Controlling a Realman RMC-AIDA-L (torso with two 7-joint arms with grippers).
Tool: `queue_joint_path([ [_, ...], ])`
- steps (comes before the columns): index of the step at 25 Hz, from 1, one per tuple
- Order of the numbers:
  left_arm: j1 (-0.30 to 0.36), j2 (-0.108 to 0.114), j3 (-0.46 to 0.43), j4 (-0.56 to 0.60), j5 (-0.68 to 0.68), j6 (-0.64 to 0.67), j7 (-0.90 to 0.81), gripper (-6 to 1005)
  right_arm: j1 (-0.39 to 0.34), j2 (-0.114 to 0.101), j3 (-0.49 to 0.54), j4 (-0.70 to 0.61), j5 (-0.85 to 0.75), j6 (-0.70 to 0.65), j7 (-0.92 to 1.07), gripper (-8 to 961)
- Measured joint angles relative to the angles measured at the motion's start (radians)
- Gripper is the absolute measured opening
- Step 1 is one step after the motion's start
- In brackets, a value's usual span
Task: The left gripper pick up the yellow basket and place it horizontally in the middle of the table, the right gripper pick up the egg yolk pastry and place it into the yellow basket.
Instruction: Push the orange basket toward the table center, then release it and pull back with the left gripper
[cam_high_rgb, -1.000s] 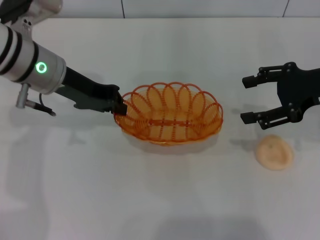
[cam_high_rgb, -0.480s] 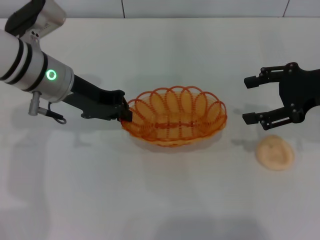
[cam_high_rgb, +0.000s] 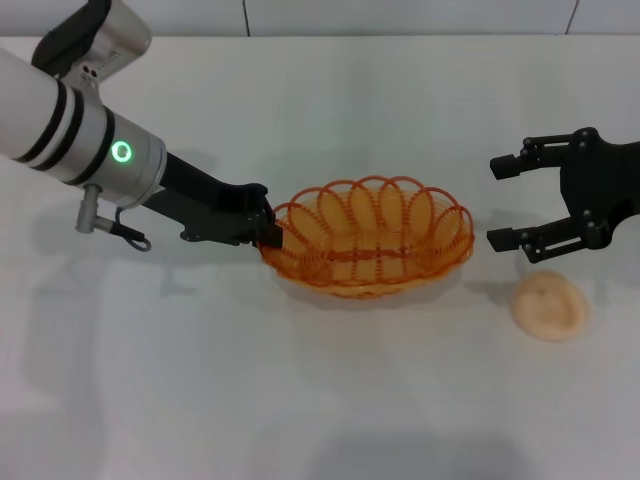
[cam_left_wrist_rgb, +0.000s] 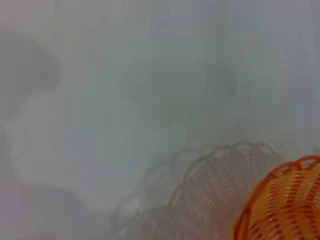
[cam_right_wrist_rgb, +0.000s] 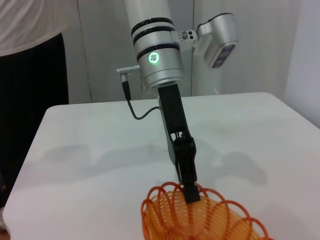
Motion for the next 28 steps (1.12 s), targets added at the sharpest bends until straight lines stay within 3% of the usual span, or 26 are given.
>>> queue_joint_path([
  [5, -0.004, 0.000, -0.001, -0.021, -0.021, -0.004, 0.001, 95, -0.005, 0.001, 0.000, 0.000, 0.000, -0.001, -0.002, 810],
  [16, 0.007, 0.004, -0.001, -0.029, -0.046, -0.009, 0.010, 499, -0.014, 0.001, 0.000, 0.000, 0.003, -0.007, -0.008, 808],
  [23, 0.027, 0.015, -0.011, 0.002, -0.046, 0.030, 0.072, 662, -0.014, 0.000, 0.000, 0.000, 0.010, -0.012, -0.002, 806],
  [28, 0.090, 0.026, -0.079, 0.096, -0.116, 0.078, 0.217, 787, -0.018, -0.002, 0.018, -0.001, 0.010, -0.015, 0.007, 805],
])
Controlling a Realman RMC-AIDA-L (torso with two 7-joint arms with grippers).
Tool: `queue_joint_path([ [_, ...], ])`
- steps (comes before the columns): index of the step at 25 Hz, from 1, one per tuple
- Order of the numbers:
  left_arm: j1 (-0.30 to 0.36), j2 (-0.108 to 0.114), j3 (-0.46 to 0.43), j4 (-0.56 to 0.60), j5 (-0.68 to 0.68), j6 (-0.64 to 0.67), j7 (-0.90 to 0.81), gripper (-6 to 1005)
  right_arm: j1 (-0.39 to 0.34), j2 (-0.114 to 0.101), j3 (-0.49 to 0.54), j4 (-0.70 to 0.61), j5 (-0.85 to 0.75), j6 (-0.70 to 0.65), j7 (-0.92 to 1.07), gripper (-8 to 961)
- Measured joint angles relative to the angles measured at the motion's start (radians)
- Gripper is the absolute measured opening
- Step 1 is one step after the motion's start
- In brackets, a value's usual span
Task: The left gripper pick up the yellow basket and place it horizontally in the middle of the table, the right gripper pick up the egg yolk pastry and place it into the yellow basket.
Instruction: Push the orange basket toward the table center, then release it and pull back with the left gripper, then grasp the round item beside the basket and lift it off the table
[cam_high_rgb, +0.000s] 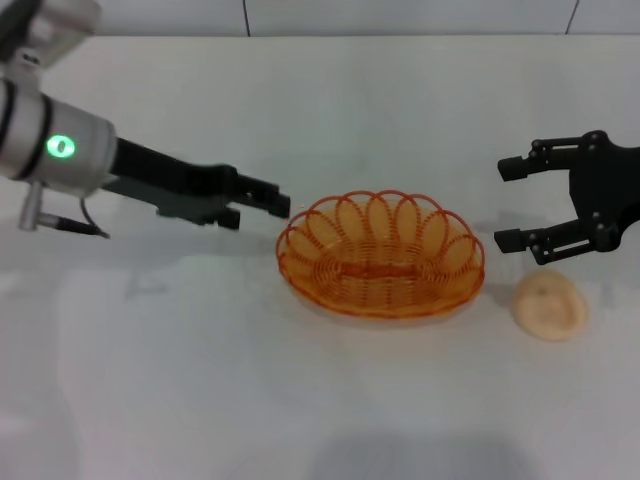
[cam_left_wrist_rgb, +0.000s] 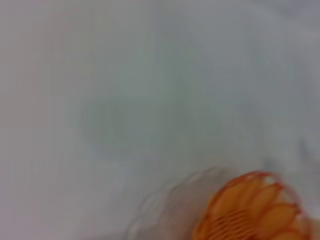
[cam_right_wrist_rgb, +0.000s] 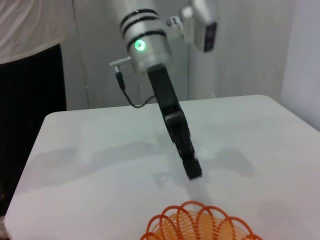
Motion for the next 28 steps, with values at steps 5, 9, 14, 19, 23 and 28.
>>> queue_joint_path([
  [5, 0.088, 0.040, -0.049, 0.059, -0.199, 0.094, 0.250, 846, -0.009, -0.008, 0.010, -0.009, 0.000, -0.009, 0.018, 805],
  [9, 0.157, 0.060, -0.050, 0.096, -0.285, 0.186, 0.508, 851, -0.029, -0.007, 0.011, -0.039, 0.000, -0.009, 0.034, 804],
  [14, 0.254, 0.062, -0.049, 0.145, -0.293, 0.243, 0.788, 864, -0.034, -0.003, 0.009, -0.052, -0.003, -0.010, 0.043, 803],
  [19, 0.335, 0.041, -0.050, 0.158, -0.295, 0.262, 1.017, 879, -0.036, -0.005, 0.002, -0.052, -0.009, -0.011, 0.045, 802],
  [23, 0.388, 0.024, -0.091, 0.149, -0.290, 0.251, 1.202, 877, -0.036, -0.011, -0.006, -0.055, -0.025, -0.017, 0.058, 801],
  [28, 0.418, 0.001, -0.174, 0.133, -0.289, 0.246, 1.335, 876, -0.036, -0.009, -0.008, -0.118, -0.123, -0.038, 0.125, 800],
])
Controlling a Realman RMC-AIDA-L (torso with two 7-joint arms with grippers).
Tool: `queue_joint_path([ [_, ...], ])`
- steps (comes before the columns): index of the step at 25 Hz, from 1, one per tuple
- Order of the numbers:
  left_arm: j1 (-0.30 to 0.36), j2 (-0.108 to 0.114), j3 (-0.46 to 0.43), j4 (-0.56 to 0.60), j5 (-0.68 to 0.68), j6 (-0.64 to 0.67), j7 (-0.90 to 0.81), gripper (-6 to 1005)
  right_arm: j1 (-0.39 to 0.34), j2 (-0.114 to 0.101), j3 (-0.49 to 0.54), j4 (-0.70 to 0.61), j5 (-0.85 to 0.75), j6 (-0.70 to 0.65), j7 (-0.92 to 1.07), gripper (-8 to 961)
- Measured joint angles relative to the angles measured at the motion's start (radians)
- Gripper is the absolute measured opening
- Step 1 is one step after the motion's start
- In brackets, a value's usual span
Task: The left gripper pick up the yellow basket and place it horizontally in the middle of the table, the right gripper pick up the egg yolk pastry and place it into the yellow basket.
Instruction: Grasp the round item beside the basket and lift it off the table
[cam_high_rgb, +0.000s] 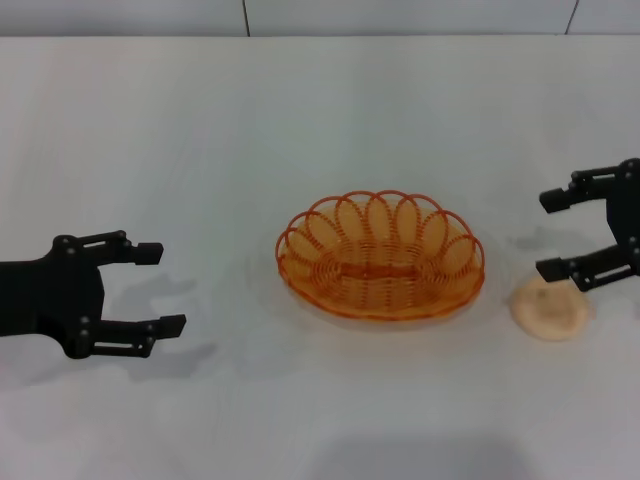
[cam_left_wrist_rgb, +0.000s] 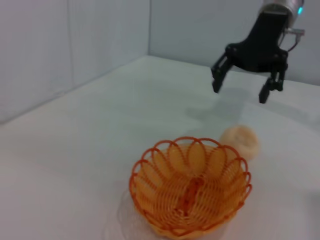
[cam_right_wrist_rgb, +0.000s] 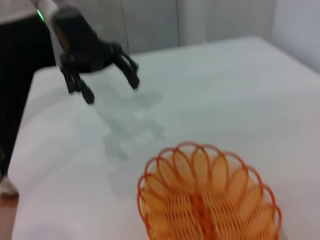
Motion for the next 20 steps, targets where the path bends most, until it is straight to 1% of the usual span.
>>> queue_joint_path([
  [5, 0.003, 0.001, 0.001, 0.000, 0.020, 0.007, -0.002, 875, 0.007, 0.004, -0.016, -0.057, -0.077, -0.017, 0.112, 800],
  [9, -0.005, 0.002, 0.004, 0.000, 0.039, 0.017, -0.023, 875, 0.026, -0.002, -0.059, -0.102, -0.125, -0.027, 0.234, 799],
  [11, -0.008, 0.002, 0.007, 0.000, 0.047, 0.029, -0.024, 875, 0.041, -0.001, -0.079, -0.111, -0.159, -0.028, 0.282, 799],
  [14, -0.025, 0.002, 0.008, 0.000, 0.071, 0.065, -0.033, 875, 0.065, 0.011, -0.096, -0.111, -0.216, -0.024, 0.343, 798],
  [18, -0.043, -0.002, 0.008, -0.003, 0.086, 0.079, -0.041, 875, 0.075, 0.037, -0.110, -0.102, -0.288, -0.002, 0.390, 797],
  [20, -0.051, -0.003, 0.008, -0.008, 0.087, 0.079, -0.041, 875, 0.074, 0.040, -0.143, -0.084, -0.316, 0.038, 0.417, 797],
])
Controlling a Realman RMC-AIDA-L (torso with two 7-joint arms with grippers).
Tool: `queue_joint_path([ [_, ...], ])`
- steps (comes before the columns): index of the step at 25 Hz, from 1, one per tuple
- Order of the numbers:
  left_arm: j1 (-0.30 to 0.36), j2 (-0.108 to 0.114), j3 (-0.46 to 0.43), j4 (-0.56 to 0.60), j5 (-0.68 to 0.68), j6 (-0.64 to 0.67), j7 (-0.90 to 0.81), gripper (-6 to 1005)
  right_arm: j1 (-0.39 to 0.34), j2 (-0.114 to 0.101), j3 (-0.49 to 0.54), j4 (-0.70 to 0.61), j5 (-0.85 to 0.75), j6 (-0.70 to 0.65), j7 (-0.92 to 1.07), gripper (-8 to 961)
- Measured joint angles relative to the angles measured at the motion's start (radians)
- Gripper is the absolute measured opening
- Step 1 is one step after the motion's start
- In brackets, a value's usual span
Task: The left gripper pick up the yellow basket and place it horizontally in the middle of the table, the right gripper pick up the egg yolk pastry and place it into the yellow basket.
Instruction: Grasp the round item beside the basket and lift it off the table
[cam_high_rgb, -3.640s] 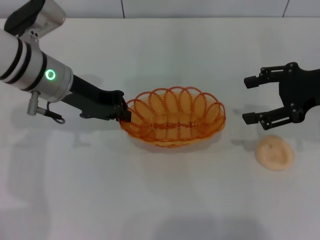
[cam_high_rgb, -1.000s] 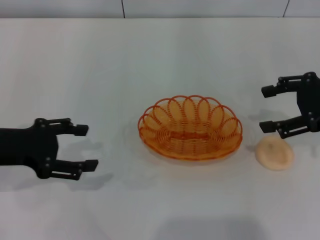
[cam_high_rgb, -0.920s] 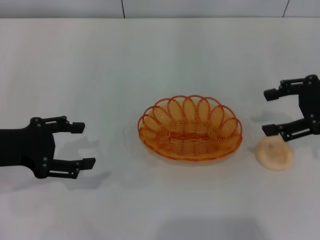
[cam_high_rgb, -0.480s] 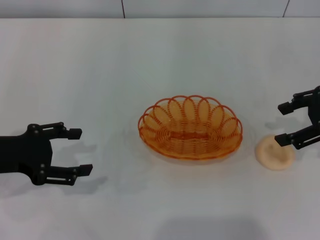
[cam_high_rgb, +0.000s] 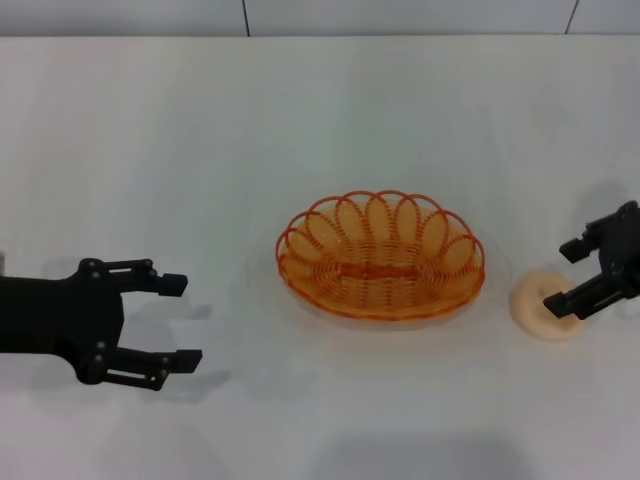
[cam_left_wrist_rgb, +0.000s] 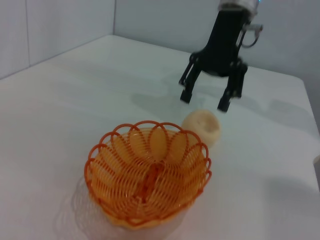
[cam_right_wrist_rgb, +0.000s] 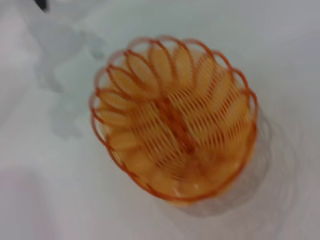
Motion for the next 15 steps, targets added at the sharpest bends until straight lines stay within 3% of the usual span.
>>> queue_joint_path([
  [11, -0.009, -0.001, 0.006, -0.011, 0.013, 0.002, 0.021, 875, -0.004, 0.001, -0.044, 0.058, -0.014, 0.091, 0.033, 795],
  [15, -0.002, -0.001, 0.009, -0.011, 0.013, 0.000, 0.040, 875, -0.007, 0.001, -0.046, 0.059, -0.008, 0.094, 0.031, 643],
])
